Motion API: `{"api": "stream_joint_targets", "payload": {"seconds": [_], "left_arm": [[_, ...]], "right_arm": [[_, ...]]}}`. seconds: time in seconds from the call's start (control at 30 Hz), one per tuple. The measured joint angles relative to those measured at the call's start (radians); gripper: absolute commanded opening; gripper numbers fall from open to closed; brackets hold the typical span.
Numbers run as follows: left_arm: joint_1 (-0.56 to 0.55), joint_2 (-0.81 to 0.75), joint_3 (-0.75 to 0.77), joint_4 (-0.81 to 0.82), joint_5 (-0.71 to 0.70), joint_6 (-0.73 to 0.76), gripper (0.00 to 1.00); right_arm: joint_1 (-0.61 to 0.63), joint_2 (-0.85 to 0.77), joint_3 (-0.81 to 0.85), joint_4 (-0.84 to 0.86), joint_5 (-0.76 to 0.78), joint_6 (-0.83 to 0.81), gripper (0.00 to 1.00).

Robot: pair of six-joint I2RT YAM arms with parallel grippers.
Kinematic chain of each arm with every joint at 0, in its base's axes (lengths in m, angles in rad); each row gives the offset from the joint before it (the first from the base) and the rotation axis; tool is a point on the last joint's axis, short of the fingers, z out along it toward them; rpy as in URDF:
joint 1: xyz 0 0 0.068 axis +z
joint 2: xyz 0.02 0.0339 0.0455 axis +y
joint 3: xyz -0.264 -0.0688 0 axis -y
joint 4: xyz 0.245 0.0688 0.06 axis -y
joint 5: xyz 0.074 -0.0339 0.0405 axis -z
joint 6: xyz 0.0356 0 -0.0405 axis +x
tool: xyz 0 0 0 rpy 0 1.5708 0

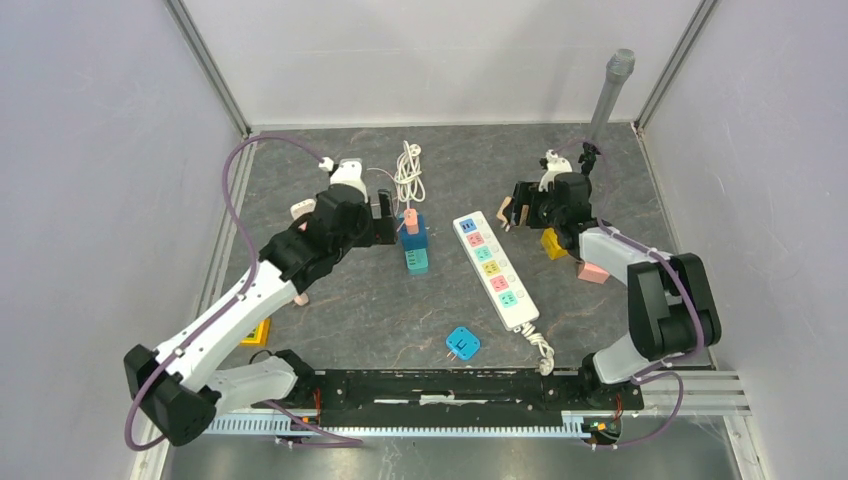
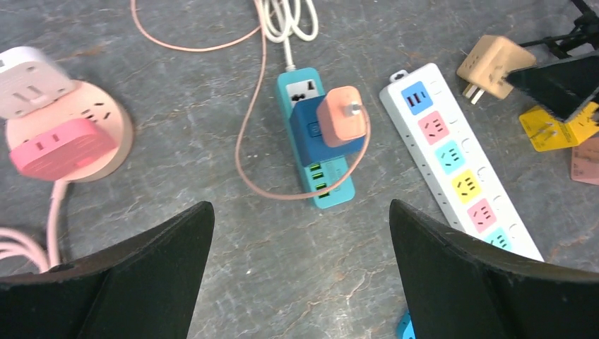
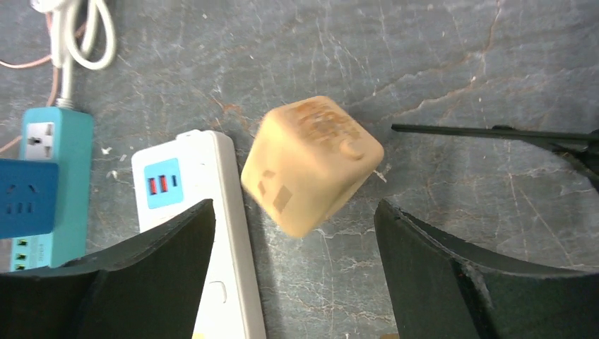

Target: Pull the plug off the socket

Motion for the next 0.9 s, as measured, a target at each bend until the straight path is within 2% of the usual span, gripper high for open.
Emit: {"api": "stream_joint_targets", "payload": {"seconds": [0.23,0.37,0.57,0.7,0.9], "left_arm": [[0.0,-0.132,-0.074,-0.018,-0.055,-0.008,1.0],[0.0,-0.165,-0.104,-0.032,-0.067,-0.022,1.0],[0.0,-0.186,-0.147,-0.052,-0.068,-0.063,1.0],[0.0,-0.211,-0.177,-0.07,-0.073,-0.1,1.0],[0.0,-0.29,-0.21,-0.112,-0.099,-0.145,0.98]], "right_arm": [[0.005,-0.158,-0.014,0.013,-0.011,0.01,0.88],[0.06,-0.26,-0.061,0.06,-0.019,0.04,0.87],[0.288,-0.303,-0.089,0.107,0.012,0.078,0.85],[0.447,-0.29,-0.08,0.146,0.094,0.091,0.83],[0.644,-0.137,0.078,0.115,0.315,0.071,0.62]]}}
